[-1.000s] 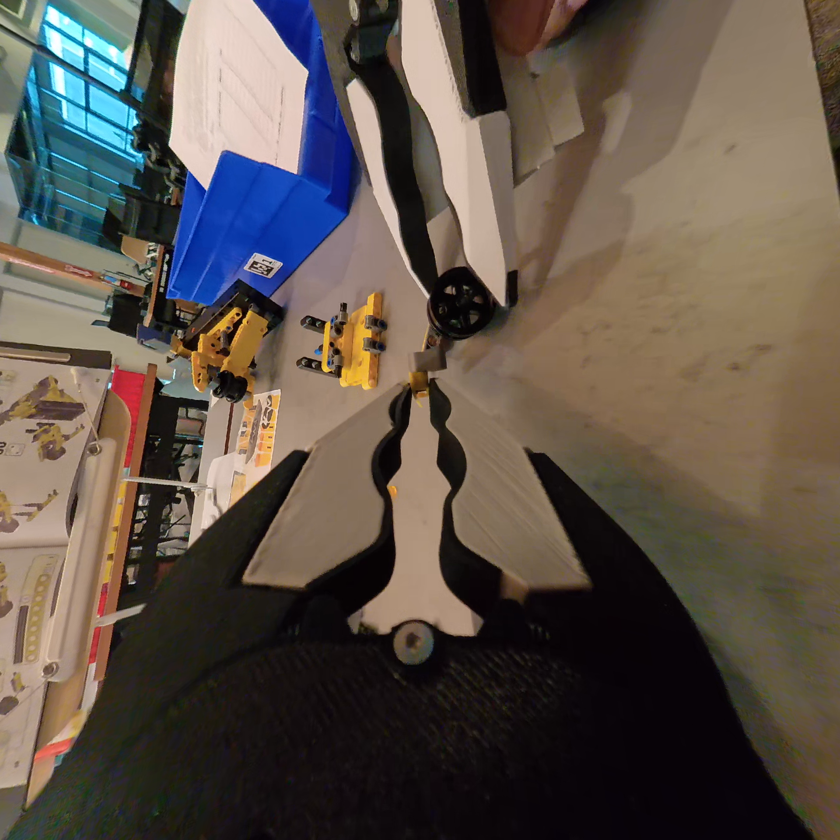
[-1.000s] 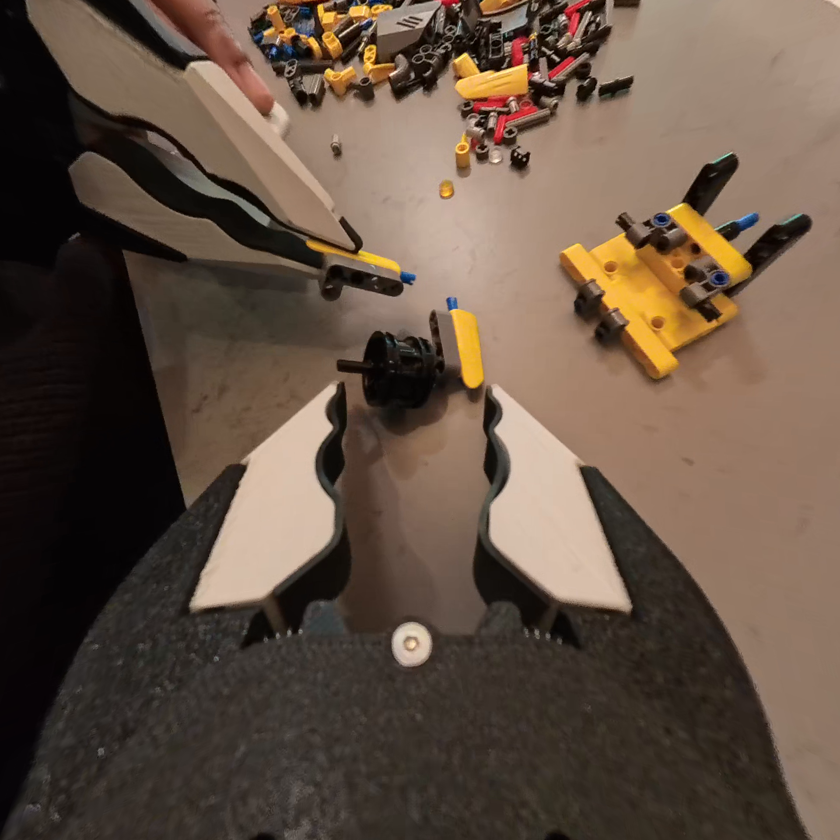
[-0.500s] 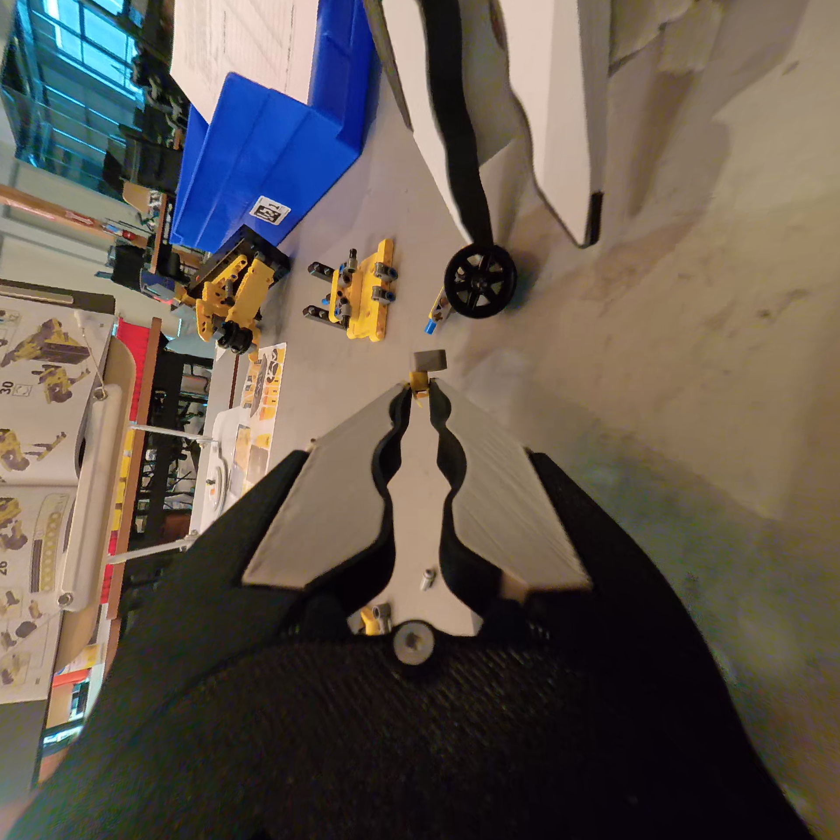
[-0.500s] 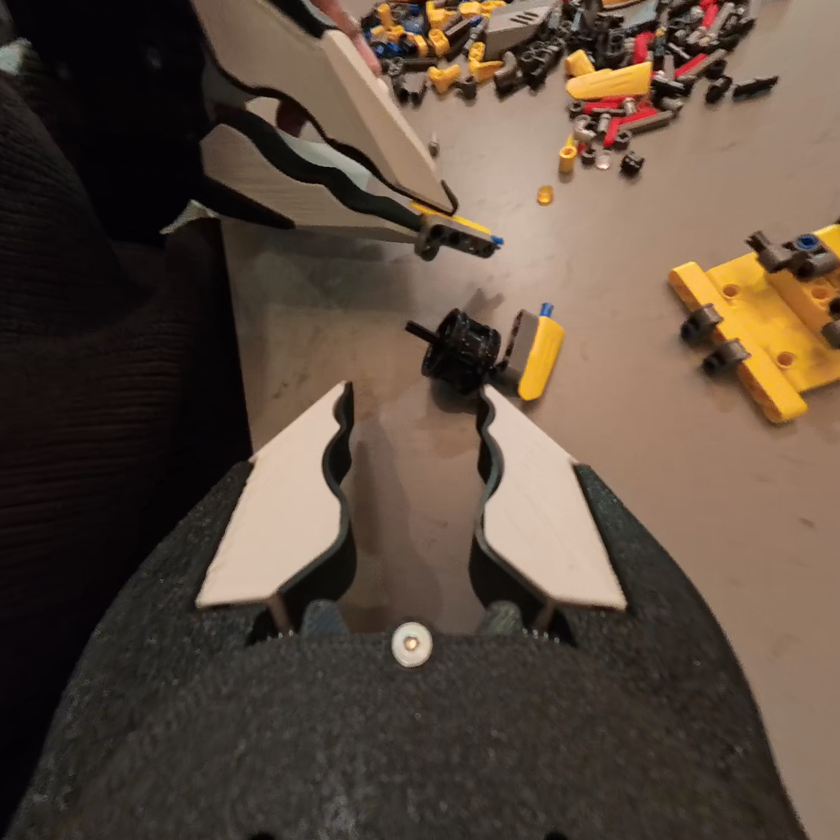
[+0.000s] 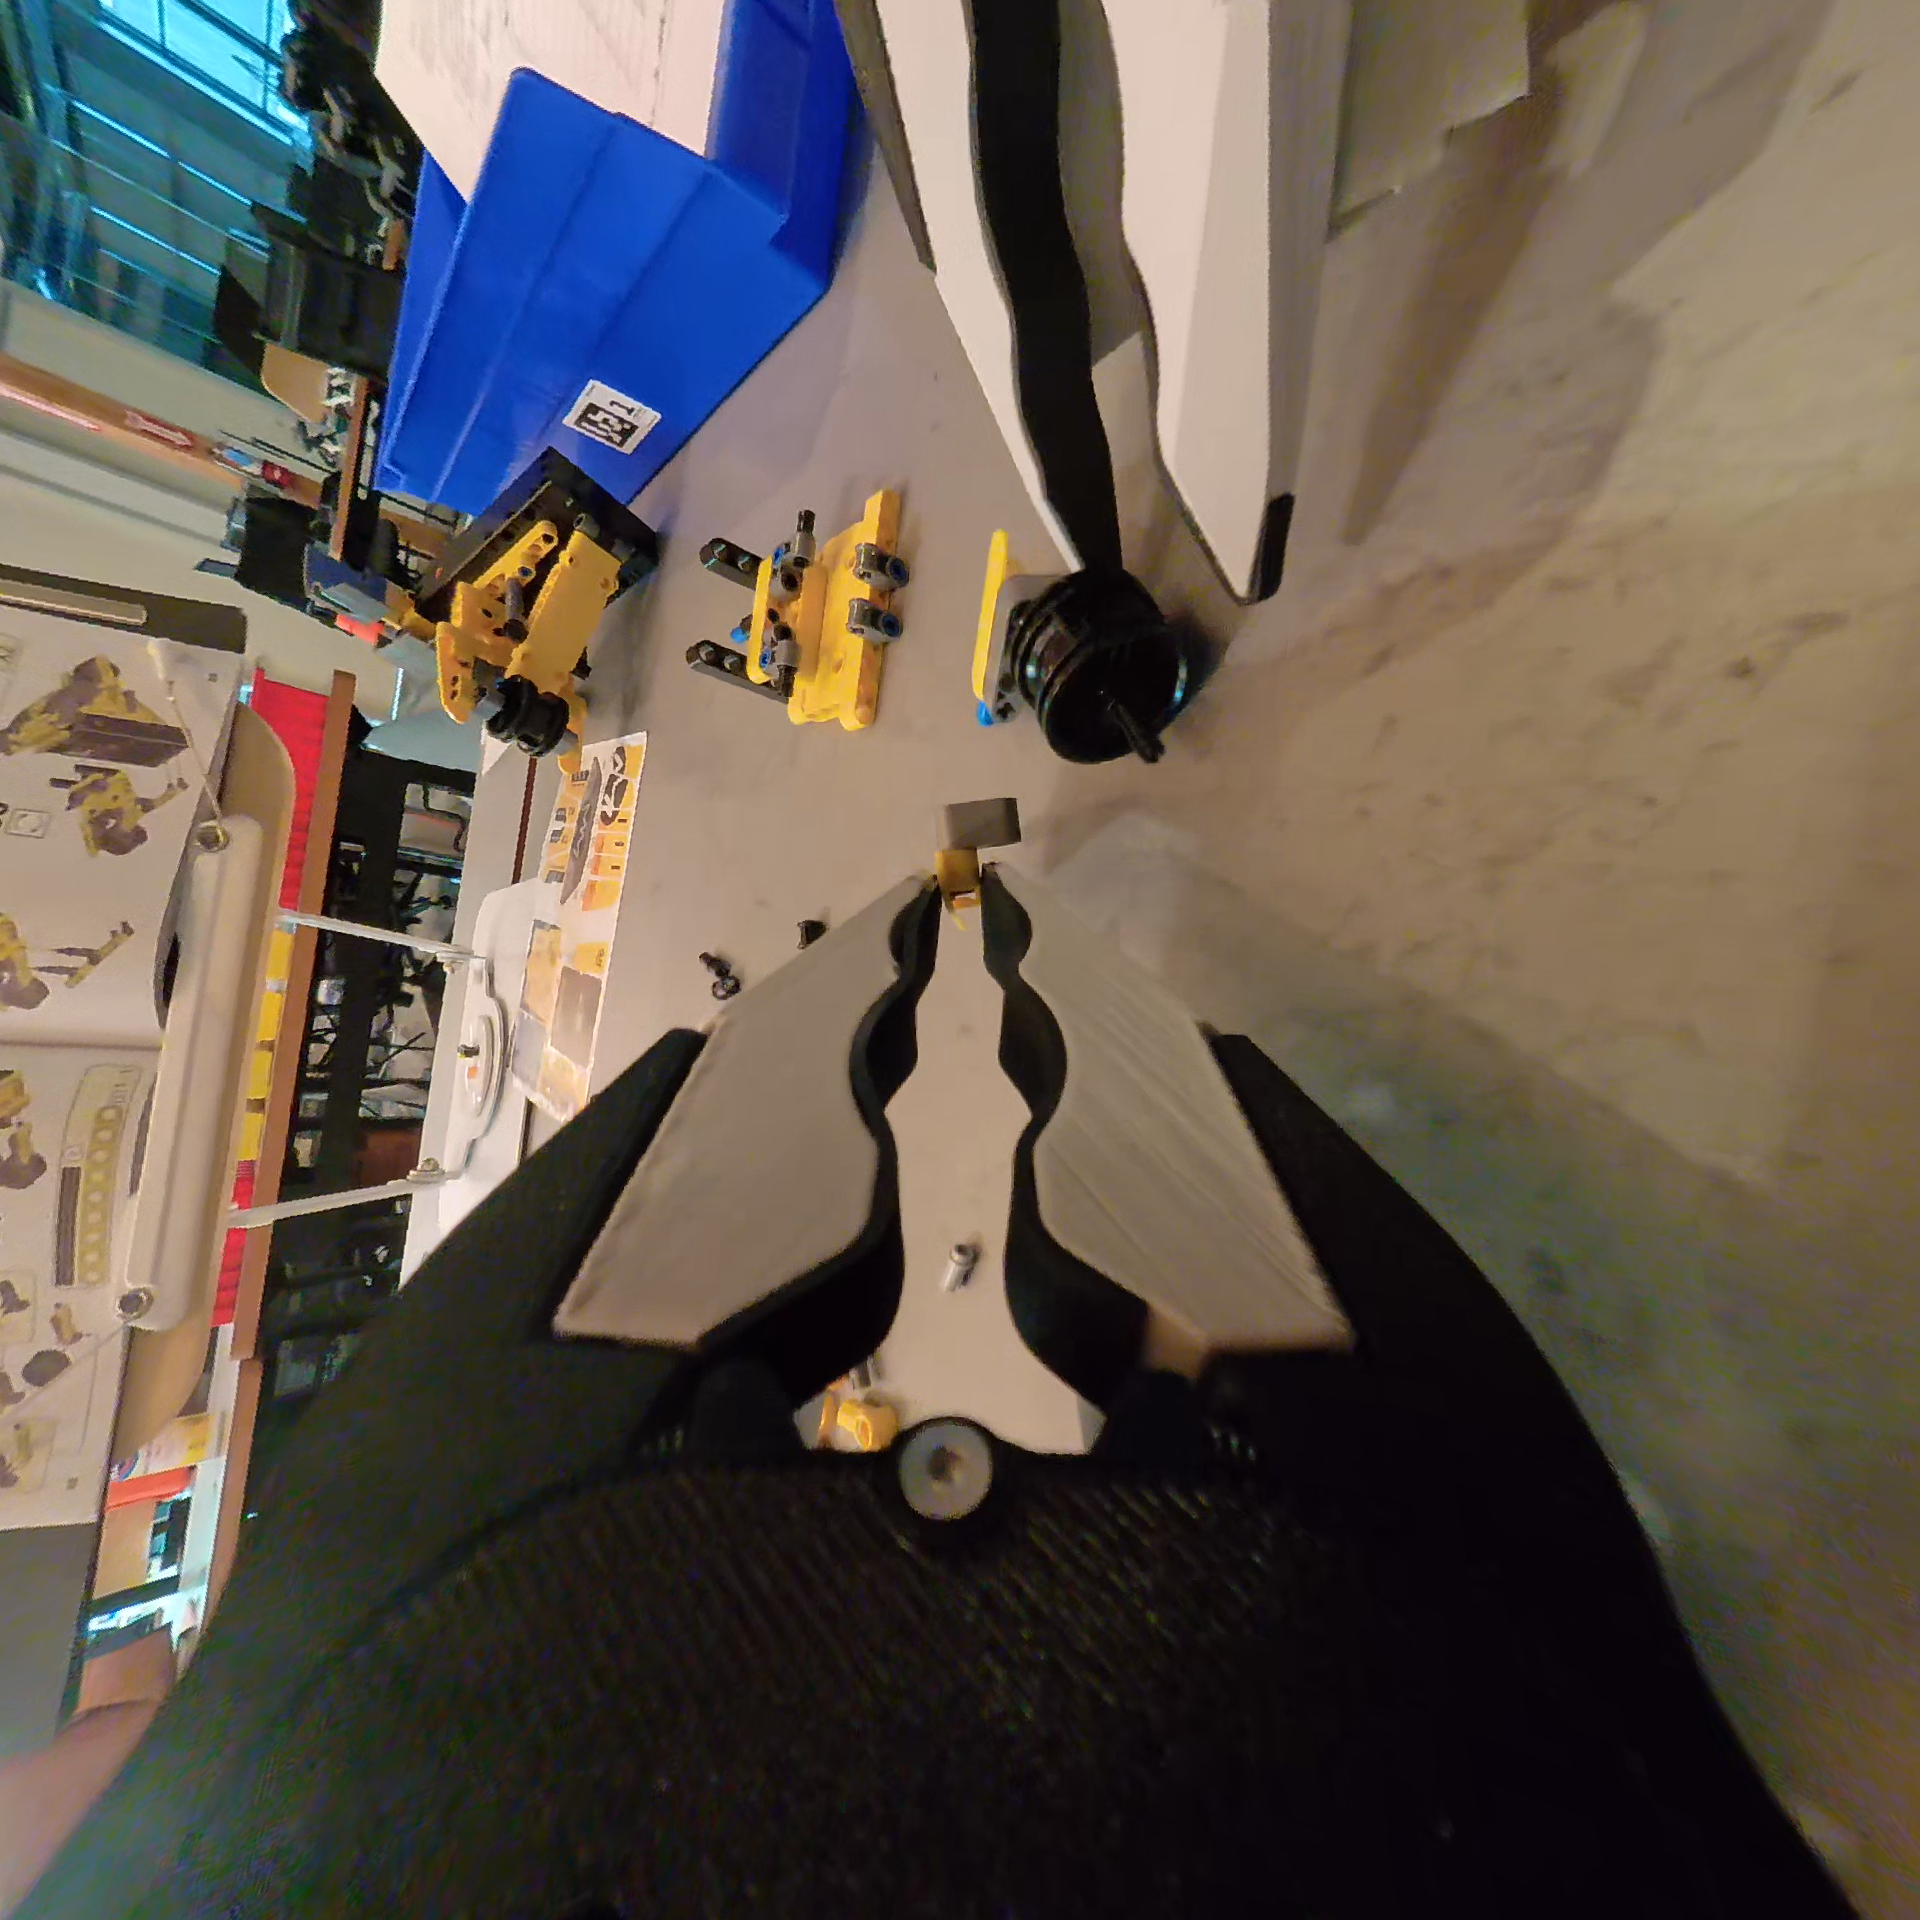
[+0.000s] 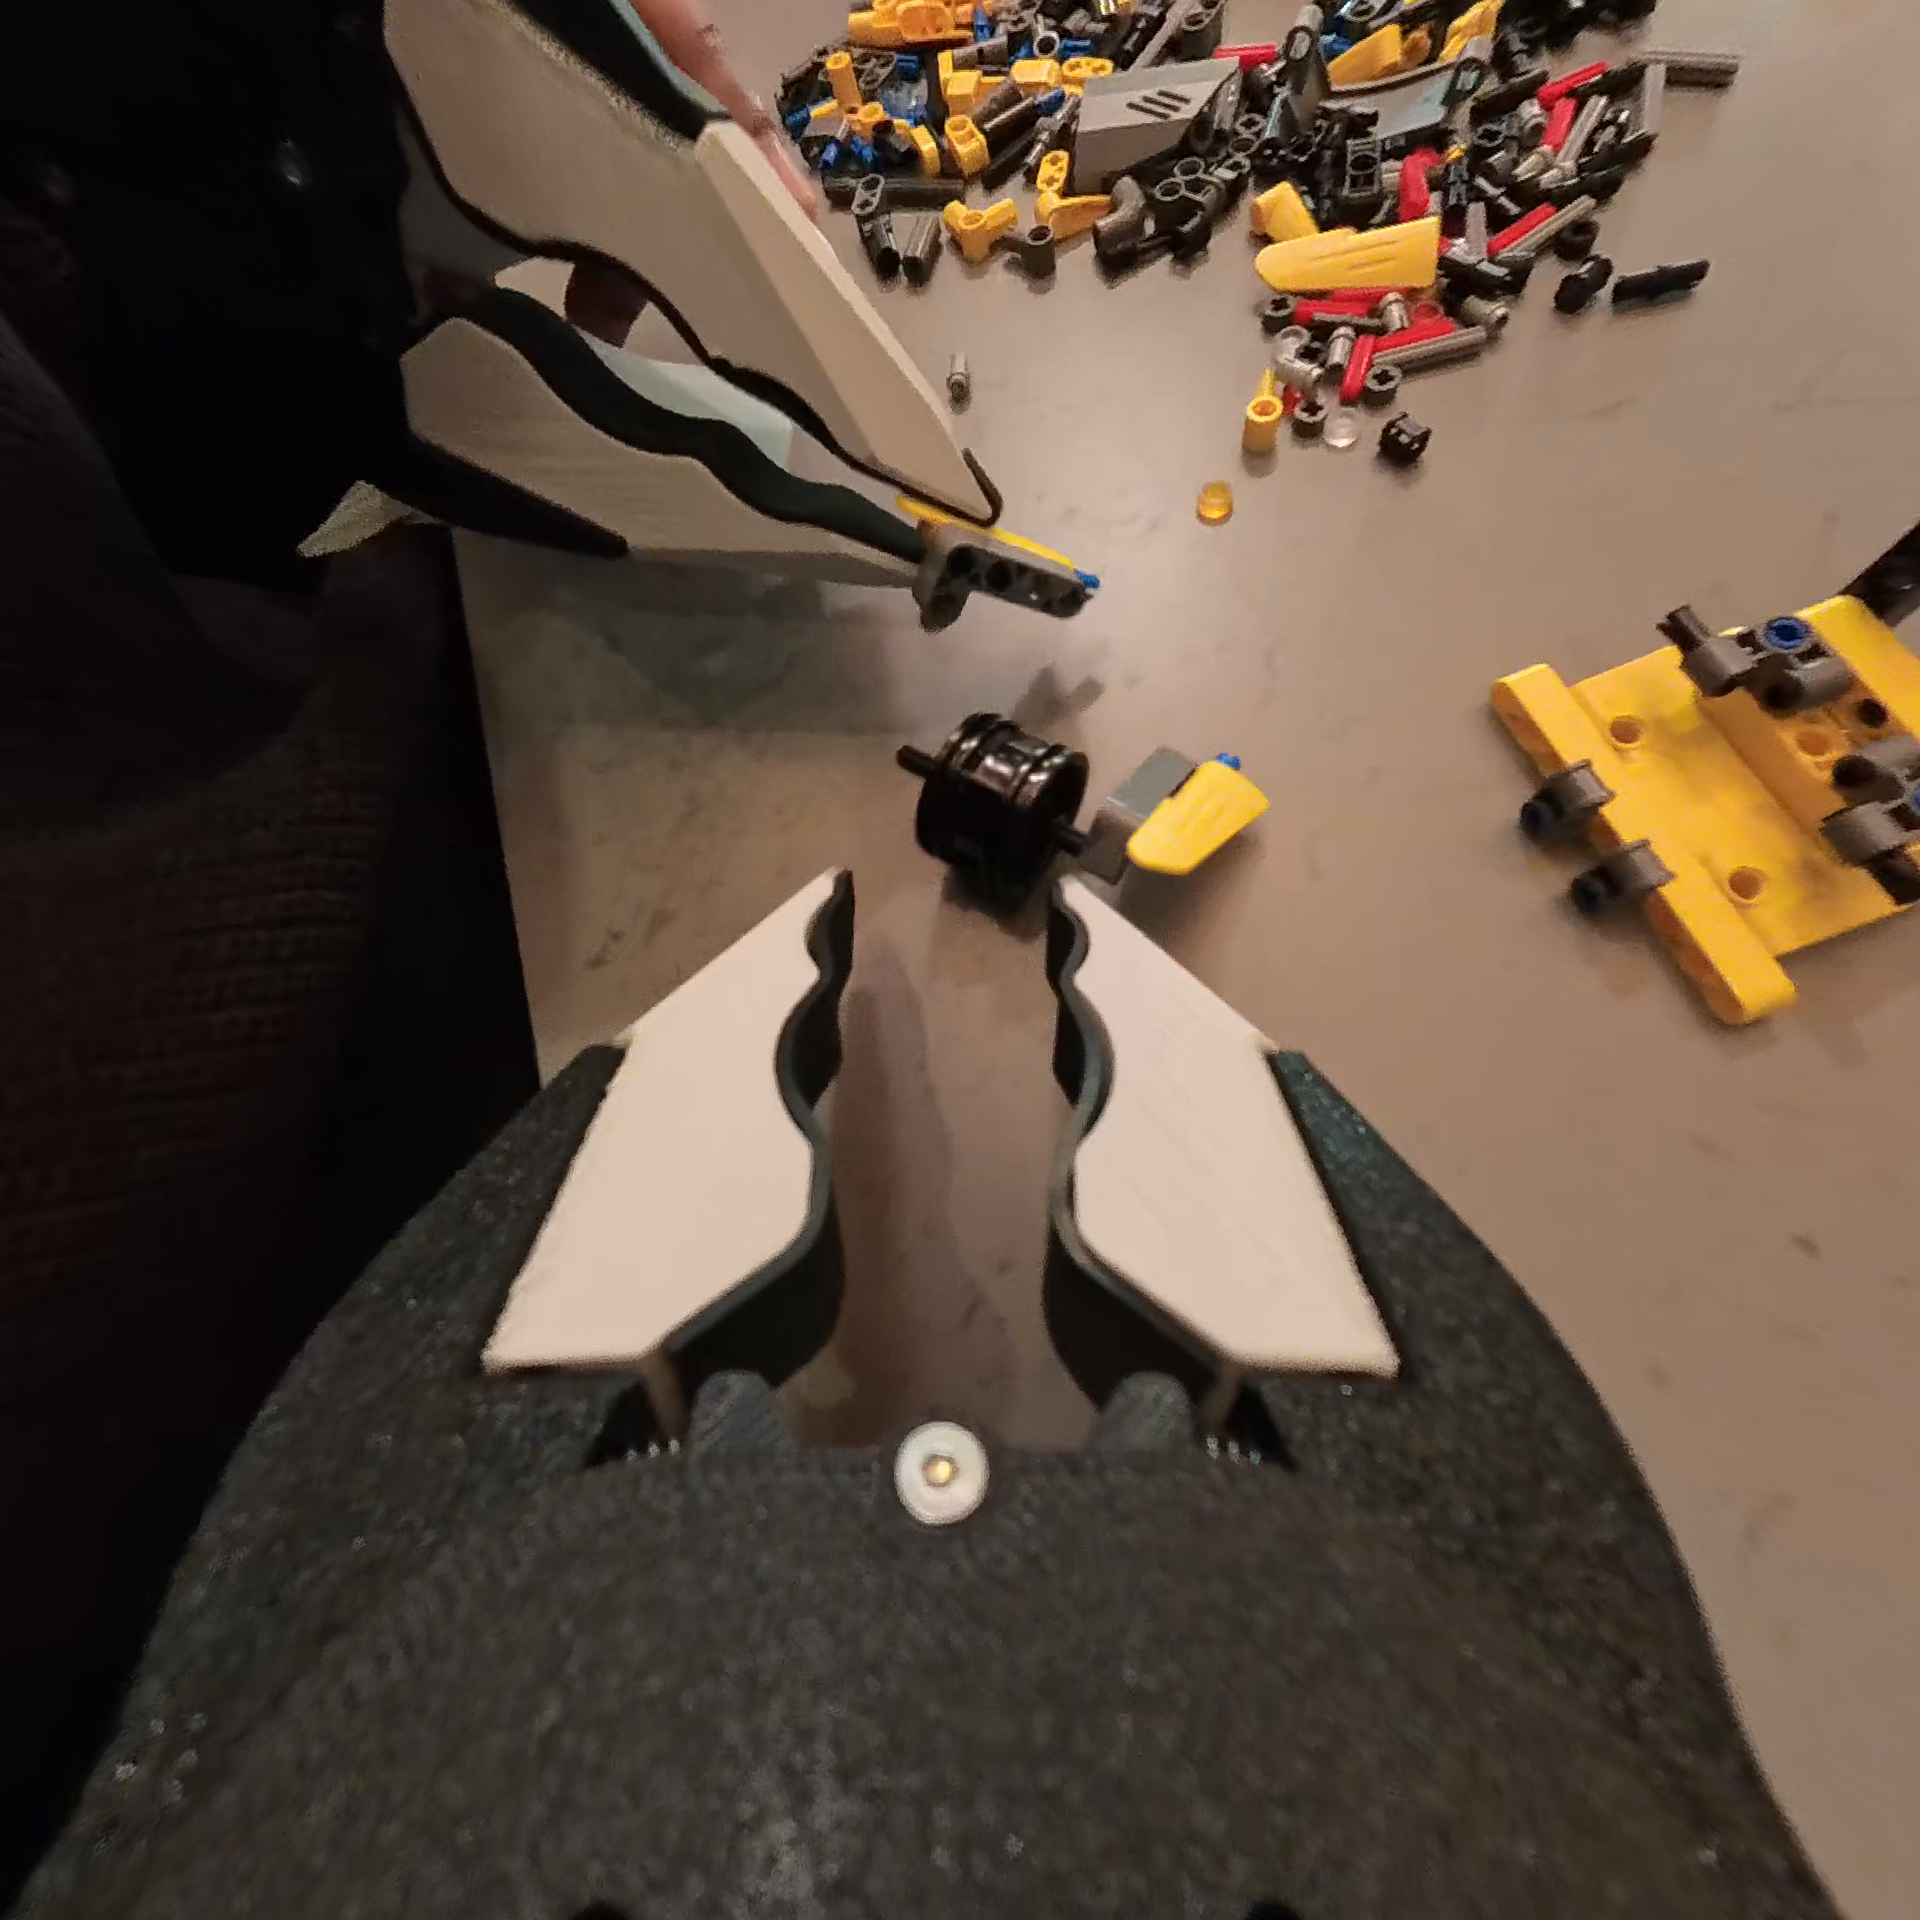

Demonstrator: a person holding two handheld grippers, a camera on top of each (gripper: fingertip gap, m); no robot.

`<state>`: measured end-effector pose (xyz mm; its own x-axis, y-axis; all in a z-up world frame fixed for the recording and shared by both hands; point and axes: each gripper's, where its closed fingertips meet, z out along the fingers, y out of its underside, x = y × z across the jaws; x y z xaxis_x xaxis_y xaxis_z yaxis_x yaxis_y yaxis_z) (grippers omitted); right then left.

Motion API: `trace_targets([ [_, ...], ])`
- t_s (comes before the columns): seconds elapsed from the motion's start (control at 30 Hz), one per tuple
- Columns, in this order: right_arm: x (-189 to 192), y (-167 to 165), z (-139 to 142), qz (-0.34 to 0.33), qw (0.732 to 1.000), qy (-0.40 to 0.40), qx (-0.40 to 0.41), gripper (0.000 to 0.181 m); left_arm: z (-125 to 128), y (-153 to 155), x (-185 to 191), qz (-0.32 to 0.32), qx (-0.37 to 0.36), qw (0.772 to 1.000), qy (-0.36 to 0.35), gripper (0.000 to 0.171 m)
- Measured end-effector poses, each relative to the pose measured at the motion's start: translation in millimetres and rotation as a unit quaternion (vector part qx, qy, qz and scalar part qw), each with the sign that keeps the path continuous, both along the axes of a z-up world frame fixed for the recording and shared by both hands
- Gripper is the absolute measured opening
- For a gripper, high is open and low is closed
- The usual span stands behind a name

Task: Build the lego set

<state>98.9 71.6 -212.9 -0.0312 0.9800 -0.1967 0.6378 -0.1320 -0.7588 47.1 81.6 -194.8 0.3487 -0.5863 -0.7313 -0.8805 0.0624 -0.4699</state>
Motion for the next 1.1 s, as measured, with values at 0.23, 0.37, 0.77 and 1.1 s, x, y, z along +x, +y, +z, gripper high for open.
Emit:
trace_targets([
  [0.23, 18.2, 19.3, 10.8, -0.031, 0.999, 0.02, 0.018, 0.045, 1.5, -11.5, 1.9, -0.003, -0.011, 1.0, -0.018, 0.004],
  [0.37, 8.9, 22.5, 23.8, -0.036, 0.997, 0.075, -0.008, 0.062, 11.6, -25.1, 16.9, -0.03, -0.023, 0.997, -0.061, 0.004],
  [0.77, -3.0, 9.8, 12.0, -0.015, 0.999, 0.04, 0.011, 0.067, -2.1, -20.0, 31.0, -0.026, -0.051, 0.996, -0.063, 0.004],
  [1.1, 0.9, 1.3, 11.0, 0.005, 0.999, 0.036, -0.005, 0.06, -2.9, -10.0, 21.0, 0.003, -0.04, 0.997, -0.059, 0.004],
])
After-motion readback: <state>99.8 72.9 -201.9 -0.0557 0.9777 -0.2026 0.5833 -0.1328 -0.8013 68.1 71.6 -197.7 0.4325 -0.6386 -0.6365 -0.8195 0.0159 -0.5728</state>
